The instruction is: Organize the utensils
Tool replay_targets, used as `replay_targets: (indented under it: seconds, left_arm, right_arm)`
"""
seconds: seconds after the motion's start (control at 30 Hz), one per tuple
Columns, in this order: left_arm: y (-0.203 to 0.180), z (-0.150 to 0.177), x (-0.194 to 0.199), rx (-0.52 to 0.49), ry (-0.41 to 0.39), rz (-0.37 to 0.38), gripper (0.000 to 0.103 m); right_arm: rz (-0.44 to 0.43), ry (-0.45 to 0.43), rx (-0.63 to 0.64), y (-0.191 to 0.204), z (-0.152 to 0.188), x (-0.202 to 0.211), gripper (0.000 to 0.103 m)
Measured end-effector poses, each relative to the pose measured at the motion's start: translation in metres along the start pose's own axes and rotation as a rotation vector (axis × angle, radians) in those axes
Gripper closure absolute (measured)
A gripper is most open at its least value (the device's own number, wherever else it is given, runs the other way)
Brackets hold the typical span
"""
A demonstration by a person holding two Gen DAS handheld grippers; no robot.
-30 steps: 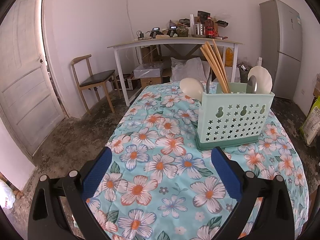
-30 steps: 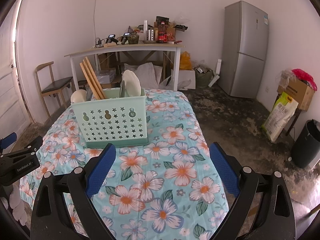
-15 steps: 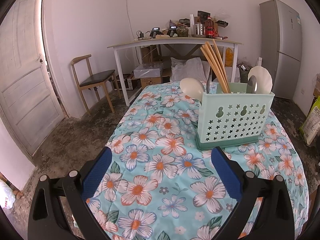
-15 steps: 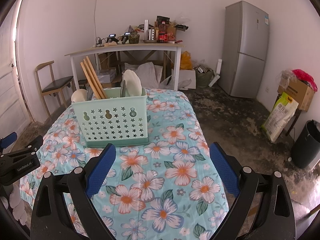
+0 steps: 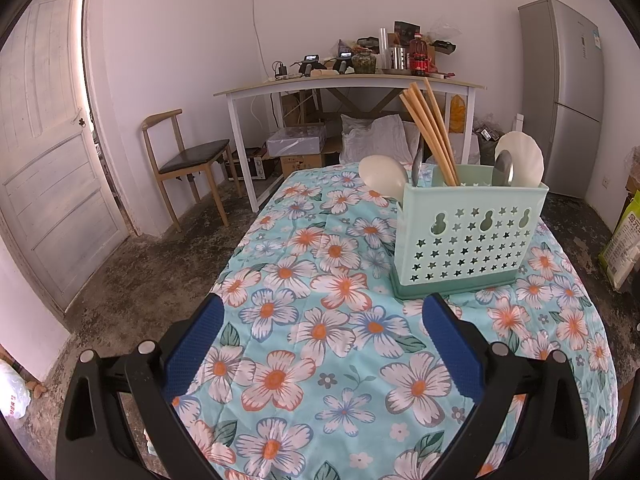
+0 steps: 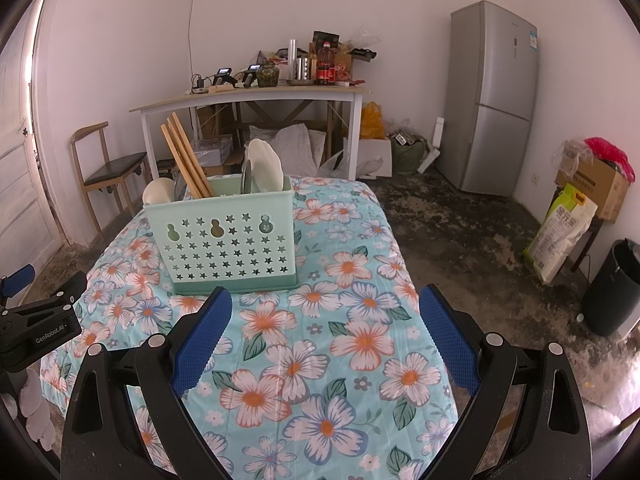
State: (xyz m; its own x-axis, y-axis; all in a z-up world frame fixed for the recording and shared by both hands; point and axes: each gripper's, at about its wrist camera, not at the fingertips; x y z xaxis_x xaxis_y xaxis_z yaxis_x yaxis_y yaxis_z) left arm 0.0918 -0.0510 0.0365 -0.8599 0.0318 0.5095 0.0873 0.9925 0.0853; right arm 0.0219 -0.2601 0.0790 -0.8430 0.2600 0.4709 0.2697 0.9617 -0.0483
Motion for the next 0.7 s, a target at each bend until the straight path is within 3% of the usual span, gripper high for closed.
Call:
replay_targets:
  seconds: [0.7]
  left_arm:
    - [-0.0008,0.0,0.0004,0.0,0.0,0.0,0.006]
  right_arm:
    - [-0.001,0.0,0.0,0.0001,0.0001,0.0018,0.012]
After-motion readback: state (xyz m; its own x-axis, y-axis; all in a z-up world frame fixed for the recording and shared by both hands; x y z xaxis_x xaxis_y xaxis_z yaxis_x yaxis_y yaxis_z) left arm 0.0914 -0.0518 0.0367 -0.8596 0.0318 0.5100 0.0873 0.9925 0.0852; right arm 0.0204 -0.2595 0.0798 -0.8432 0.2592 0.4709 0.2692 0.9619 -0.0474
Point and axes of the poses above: each gripper's, at about its wrist camera, not at the fingertips, and x roughly against the way its jaws point, y to its left, z to its underside, and after that the axes turned 5 degrees about -y, right-handed
